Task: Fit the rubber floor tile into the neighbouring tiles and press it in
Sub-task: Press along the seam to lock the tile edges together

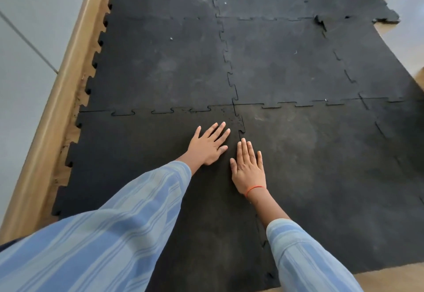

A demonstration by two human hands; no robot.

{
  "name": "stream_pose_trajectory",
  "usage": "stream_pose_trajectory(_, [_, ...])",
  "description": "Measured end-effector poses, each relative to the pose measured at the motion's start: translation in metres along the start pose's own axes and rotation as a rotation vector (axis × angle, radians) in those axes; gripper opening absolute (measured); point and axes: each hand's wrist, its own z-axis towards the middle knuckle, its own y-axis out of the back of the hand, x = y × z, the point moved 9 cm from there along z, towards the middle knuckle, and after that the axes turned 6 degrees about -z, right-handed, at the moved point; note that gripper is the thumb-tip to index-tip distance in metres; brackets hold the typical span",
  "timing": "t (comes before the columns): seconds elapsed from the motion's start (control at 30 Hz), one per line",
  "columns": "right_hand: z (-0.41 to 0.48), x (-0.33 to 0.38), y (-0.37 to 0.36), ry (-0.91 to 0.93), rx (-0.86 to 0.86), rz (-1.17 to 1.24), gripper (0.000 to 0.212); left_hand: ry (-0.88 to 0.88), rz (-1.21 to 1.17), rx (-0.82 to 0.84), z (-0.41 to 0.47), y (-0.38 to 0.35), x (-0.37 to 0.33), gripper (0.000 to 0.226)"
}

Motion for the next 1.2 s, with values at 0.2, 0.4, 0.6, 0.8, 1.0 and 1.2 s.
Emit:
stream_pose_trajectory(0.2, [0.04,0.005,0.013,0.039,0.056,-0.009,0.059,0.026,-0.023,-0.004,0.003,0.01,0.012,0.061])
stream_pose_trajectory(0.4, [0.091,0.027,0.024,0.141,-0.002,-0.048,0.06,0.123,-0.064,-0.119,0.003,0.005,0.053,0.07])
stream_pose_trajectory(0.6, [0.103,0.032,0.027,0.1,-0.009,-0.052,0.055,0.109,-0.098,-0.077,0.006,0.006,0.054,0.066])
stream_pose_trajectory(0.8, [0.106,0.092,0.037,0.29,-0.073,-0.039,0.052,0.246,-0.129,-0.21,-0.025,0.025,0.135,0.065])
stream_pose_trajectory(1.0, [0.112,0.101,0.025,0.208,-0.056,-0.056,0.052,0.236,-0.077,-0.148,-0.037,0.014,0.162,0.065])
stream_pose_trajectory(1.2, [0.117,0.136,0.039,0.324,0.043,-0.1,0.06,0.379,-0.128,-0.13,-0.056,0.024,0.193,0.084])
